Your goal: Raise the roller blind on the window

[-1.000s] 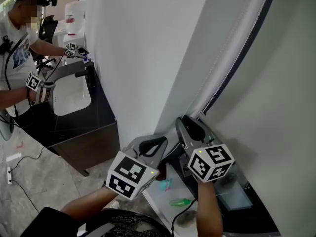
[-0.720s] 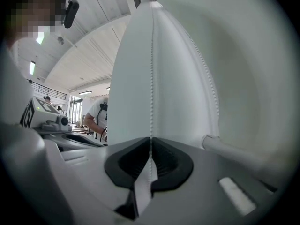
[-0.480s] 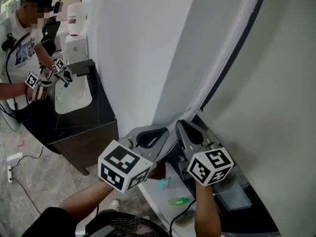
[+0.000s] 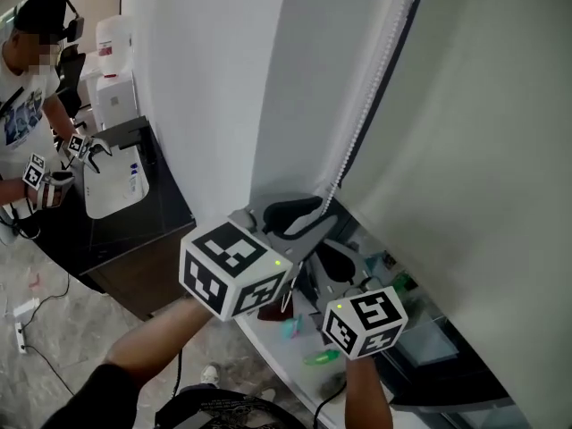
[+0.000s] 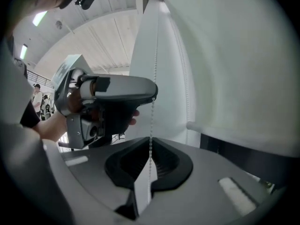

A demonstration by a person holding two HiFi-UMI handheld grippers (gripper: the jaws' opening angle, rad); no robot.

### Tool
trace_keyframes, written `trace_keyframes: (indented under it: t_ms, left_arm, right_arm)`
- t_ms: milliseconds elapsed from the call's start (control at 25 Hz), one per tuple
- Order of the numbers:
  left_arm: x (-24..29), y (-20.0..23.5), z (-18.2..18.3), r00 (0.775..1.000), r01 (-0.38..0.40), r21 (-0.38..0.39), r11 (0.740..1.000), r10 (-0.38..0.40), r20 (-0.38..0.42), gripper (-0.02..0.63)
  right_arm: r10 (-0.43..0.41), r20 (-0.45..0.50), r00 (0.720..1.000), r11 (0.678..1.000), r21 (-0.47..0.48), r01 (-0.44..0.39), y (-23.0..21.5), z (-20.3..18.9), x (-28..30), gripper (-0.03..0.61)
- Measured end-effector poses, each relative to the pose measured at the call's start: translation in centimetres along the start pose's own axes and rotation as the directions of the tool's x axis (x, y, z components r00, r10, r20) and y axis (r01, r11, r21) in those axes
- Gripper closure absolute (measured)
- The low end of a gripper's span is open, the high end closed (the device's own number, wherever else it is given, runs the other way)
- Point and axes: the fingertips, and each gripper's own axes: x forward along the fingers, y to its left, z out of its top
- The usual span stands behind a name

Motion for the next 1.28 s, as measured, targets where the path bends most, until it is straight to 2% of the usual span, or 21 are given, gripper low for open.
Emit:
trace_keyframes:
  t_ms: [120,200,360,440,600,640,720,800,840,960,1080,1280]
  left_arm:
    - [0.3,-0.6,1.1,0.999,0.021,0.024,0.999,-0.022,0.028,0.502]
    - [0.4,-0.6,1.6,0.999,0.021,0.042,0.999,-0.023,0.038,0.525]
    - [1.1,-0.4,2.0,1.000,0.019,0.080,0.997,-0.021,0.021,0.542]
    - [1.3,-0.5,1.9,0.999,0.037,0.089,0.995,-0.037,0.009,0.602]
    - [1.2,-0.7,1.8,0.998,0.065,0.094,0.993,-0.066,0.013,0.607]
    - [1.1,-0.5,1.8,0.998,0.057,0.093,0.994,-0.059,0.020,0.607]
    - [0.8,-0.1,1.6,0.998,0.052,0.079,0.996,-0.054,0.024,0.607]
    - [0.7,0.3,1.0,0.999,0.043,0.070,0.997,-0.045,0.026,0.606]
    - [0.6,0.6,0.3,0.999,0.030,0.074,0.997,-0.032,0.024,0.606]
    - [0.7,0.6,-3.3,1.000,0.019,0.083,0.996,-0.017,-0.026,0.606]
    - [0.9,0.0,-7.0,0.995,0.037,0.056,0.998,-0.032,-0.092,0.604]
    - [0.5,-0.4,-12.4,0.970,0.062,0.018,0.998,-0.056,-0.235,0.604]
  right_arm:
    - [-0.019,0.002,1.000,1.000,0.003,0.019,-0.3,0.0,-0.5,0.560]
    - [-0.029,-0.001,1.000,1.000,0.004,0.029,-0.4,-0.1,-0.7,0.560]
    - [-0.032,-0.001,1.000,0.999,-0.017,0.031,-0.2,0.0,-0.8,0.560]
    - [-0.034,-0.006,0.999,0.999,-0.022,0.034,0.0,-0.1,-0.8,0.560]
    - [-0.058,-0.015,0.998,0.998,-0.035,0.057,-0.2,0.1,-1.4,0.556]
    - [-0.052,0.008,0.999,0.999,-0.010,0.052,-0.4,0.6,-1.9,0.555]
    - [-0.013,0.101,0.995,0.994,0.109,0.002,-0.9,2.8,-3.3,0.535]
    - [0.020,0.204,0.979,0.971,0.229,-0.068,-1.8,5.9,-4.5,0.499]
    - [0.023,0.238,0.971,0.964,0.250,-0.085,-2.3,7.4,-4.7,0.498]
    - [0.038,0.262,0.964,0.983,0.165,-0.083,-2.4,11.2,-4.2,0.486]
    - [0.079,0.247,0.966,0.992,0.076,-0.101,-1.7,13.8,-2.7,0.464]
    - [0.121,0.233,0.965,0.991,0.026,-0.130,-0.8,16.2,-1.3,0.459]
